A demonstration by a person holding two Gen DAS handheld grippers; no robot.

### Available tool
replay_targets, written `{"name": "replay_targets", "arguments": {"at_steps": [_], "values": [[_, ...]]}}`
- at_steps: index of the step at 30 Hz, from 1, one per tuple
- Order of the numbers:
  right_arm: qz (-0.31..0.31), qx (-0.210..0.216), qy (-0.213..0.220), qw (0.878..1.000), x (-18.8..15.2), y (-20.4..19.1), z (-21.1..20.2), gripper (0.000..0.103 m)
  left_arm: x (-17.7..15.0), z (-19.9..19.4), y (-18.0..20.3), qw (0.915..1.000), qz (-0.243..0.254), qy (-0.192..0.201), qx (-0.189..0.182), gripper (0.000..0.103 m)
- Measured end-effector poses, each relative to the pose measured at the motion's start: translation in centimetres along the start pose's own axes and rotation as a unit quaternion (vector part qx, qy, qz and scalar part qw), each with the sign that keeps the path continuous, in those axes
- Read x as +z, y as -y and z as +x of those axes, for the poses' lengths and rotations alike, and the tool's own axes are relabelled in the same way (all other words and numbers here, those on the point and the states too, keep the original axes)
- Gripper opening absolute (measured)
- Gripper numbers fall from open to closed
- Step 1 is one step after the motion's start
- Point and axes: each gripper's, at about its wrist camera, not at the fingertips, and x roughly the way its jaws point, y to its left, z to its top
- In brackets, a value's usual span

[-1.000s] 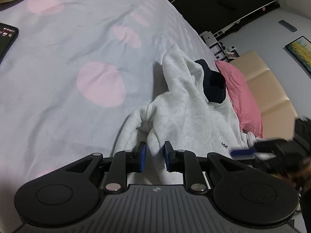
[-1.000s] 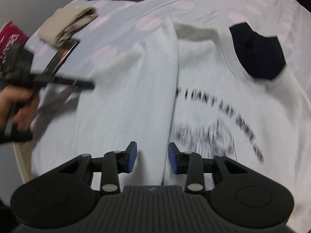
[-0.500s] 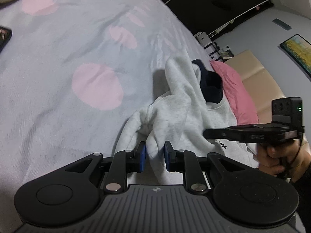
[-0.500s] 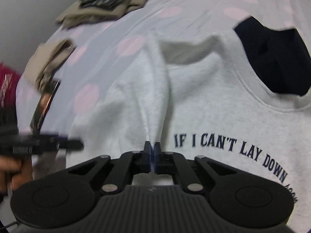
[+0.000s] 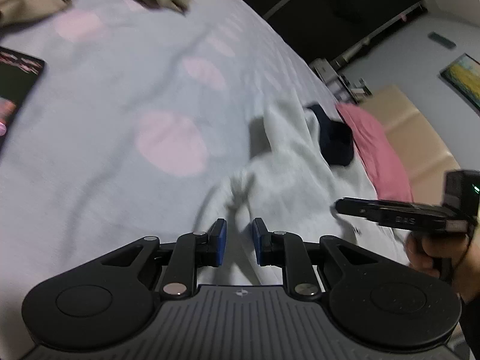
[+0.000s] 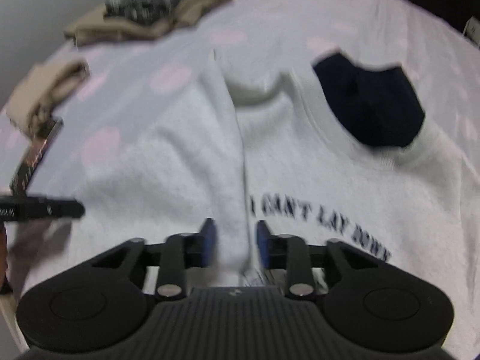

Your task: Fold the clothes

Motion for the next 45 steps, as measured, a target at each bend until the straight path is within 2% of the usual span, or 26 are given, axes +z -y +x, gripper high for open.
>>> {"name": "replay_targets", "arguments": {"at_steps": [2,4,5,8,10,12,14,16,20,23,24,25,27,28,29,31,35,37,39,42,45], "values": [[-0.005,-0.003,0.029,1.000,0.5,-0.6,-0.7,0.040,0.2,0.0,-0.7,0.9998,-0.010,-0.003,0.015,0.013],[-0.016,0.009,0.038,0.999,0.8,-1.4,-1.2,0.041,0.3,0.3,-1.1,0.9995,-0.008,-0.014,0.027,0.007],[-0.017,0.012,0.027,0.999,0.6,-1.5,-1.1,0.041,0.2,0.4,-1.2,0.9993,-0.005,-0.017,0.033,0.004],[-0.033,-0.030,-0.053,0.998,-1.1,-2.3,0.5,0.039,0.3,-0.3,-0.3,0.9986,0.005,-0.011,0.051,0.004],[-0.062,-0.048,-0.055,0.995,-2.5,-3.2,0.3,0.038,0.1,-1.4,1.2,0.9968,0.036,0.002,0.072,0.006],[-0.061,-0.033,-0.017,0.997,-3.5,-3.4,-2.0,0.040,-0.4,-2.6,3.0,0.9938,0.079,0.013,0.077,0.006],[-0.048,-0.013,-0.006,0.999,-4.6,-3.5,-4.0,0.040,-0.9,-3.8,5.0,0.9893,0.124,0.020,0.075,0.006],[-0.066,-0.004,-0.017,0.998,-6.1,-4.1,-5.8,0.041,-1.8,-4.1,7.6,0.9853,0.160,0.020,0.055,0.006],[-0.163,0.014,-0.068,0.984,-10.7,-6.3,-9.3,0.041,-5.2,-3.7,12.6,0.9745,0.224,-0.015,-0.010,0.007],[-0.186,0.043,-0.103,0.976,-14.4,-7.1,-11.3,0.043,-8.8,-2.3,15.1,0.9648,0.254,-0.059,-0.034,0.011],[-0.186,0.049,-0.112,0.975,-15.7,-7.1,-11.7,0.049,-10.0,-1.8,15.8,0.9610,0.264,-0.074,-0.040,0.012],[-0.178,0.049,-0.118,0.976,-17.1,-7.0,-11.9,0.054,-11.4,-1.1,16.3,0.9565,0.275,-0.091,-0.034,0.012],[-0.153,0.043,-0.143,0.977,-19.9,-6.5,-11.0,0.055,-14.4,1.1,16.2,0.9424,0.298,-0.151,0.006,0.012],[-0.151,0.040,-0.163,0.974,-21.1,-6.3,-10.3,0.055,-15.3,1.8,16.1,0.9371,0.306,-0.168,0.019,0.012],[-0.169,0.035,-0.171,0.970,-21.9,-6.5,-10.0,0.055,-15.6,1.8,15.9,0.9358,0.309,-0.168,0.025,0.012],[-0.179,0.041,-0.155,0.971,-21.6,-6.3,-10.8,0.055,-16.0,1.6,15.8,0.9347,0.311,-0.168,0.035,0.012],[-0.098,0.051,-0.089,0.990,-19.6,-2.5,-13.8,0.055,-14.3,0.0,16.9,0.9402,0.308,-0.134,0.059,0.015],[-0.084,0.021,-0.076,0.993,-19.3,-0.1,-14.9,0.055,-13.6,-0.7,18.2,0.9429,0.307,-0.112,0.062,0.019],[-0.048,-0.006,-0.075,0.996,-19.8,2.8,-16.1,0.055,-13.6,-1.1,19.3,0.9436,0.312,-0.099,0.050,0.030],[0.007,-0.045,-0.071,0.996,-21.2,7.0,-18.3,0.055,-14.4,-0.5,20.7,0.9372,0.331,-0.100,0.044,0.043],[0.046,-0.075,-0.058,0.994,-23.2,10.3,-20.2,0.055,-15.7,1.1,20.7,0.9307,0.340,-0.121,0.056,0.043]]}}
